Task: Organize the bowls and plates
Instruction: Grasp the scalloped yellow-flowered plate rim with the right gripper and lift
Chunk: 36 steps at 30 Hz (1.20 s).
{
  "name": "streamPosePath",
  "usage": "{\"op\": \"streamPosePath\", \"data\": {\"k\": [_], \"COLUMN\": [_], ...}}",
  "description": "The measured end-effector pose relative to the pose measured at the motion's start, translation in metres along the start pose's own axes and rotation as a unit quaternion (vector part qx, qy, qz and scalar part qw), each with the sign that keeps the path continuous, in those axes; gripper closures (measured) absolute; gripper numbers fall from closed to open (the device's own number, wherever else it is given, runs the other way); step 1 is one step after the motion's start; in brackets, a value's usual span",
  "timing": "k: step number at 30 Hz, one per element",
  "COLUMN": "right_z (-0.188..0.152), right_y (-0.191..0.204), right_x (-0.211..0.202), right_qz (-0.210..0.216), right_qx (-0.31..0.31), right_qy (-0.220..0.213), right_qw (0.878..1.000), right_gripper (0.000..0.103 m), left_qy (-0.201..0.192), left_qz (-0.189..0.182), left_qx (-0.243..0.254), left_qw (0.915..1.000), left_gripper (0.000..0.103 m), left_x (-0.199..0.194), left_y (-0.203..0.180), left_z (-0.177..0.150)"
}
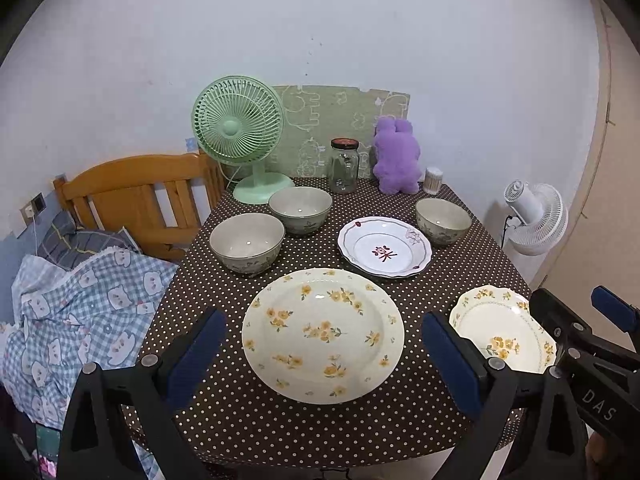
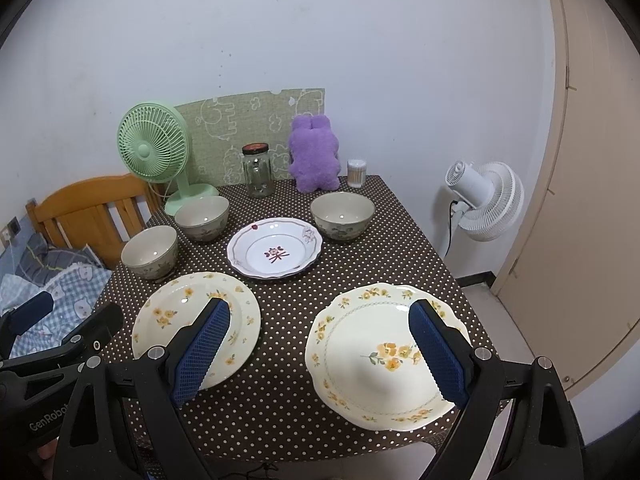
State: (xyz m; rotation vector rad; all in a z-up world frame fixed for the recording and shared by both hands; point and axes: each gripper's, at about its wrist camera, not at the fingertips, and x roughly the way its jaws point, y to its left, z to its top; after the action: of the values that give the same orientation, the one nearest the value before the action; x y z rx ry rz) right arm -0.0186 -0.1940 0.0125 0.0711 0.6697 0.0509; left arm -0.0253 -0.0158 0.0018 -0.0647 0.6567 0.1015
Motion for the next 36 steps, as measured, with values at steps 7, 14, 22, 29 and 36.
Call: {"op": "streamPosePath", "data": {"k": [7, 14, 22, 29, 36], "right_z": [-0.001, 0.001, 0.003, -0.003, -0.003], "right_y": [0.001, 0.004, 0.011, 0.007, -0.02], "right_x": [-0.001, 0.0, 0.003, 0.006, 0.02], "right_qz": [-0.008, -0.018, -0.035, -0.063, -0.092], "right_qx": [0.001, 0.011, 0.035, 0.057, 0.081], "right_qy": [-0.002, -0.004, -0.004, 0.017, 0.028], "right_qw": [1.0, 1.0, 0.999, 0.996, 0.992], "right_gripper": [0.011, 0.011, 0.011, 0.011, 0.011], "left_qy": [0.001, -0.005, -0.018, 0.011, 0.015], "left_qz": [-0.004, -0.016, -0.031, -0.064, -0.08], "left_qx": [0.006, 0.021, 0.048, 0.057, 0.072], "left_qw": [1.0, 0.9997, 0.9982, 0.9962, 0.9941], "left_gripper": [0.005, 0.007, 0.008, 0.01, 0.01], "left_x": [0.002, 0.004, 0.01, 0.026, 0.042], "left_y": [-0.001, 0.001, 0.005, -0.001, -0.029], "left_z": [0.0, 0.004, 0.01, 0.009, 0.013]}}
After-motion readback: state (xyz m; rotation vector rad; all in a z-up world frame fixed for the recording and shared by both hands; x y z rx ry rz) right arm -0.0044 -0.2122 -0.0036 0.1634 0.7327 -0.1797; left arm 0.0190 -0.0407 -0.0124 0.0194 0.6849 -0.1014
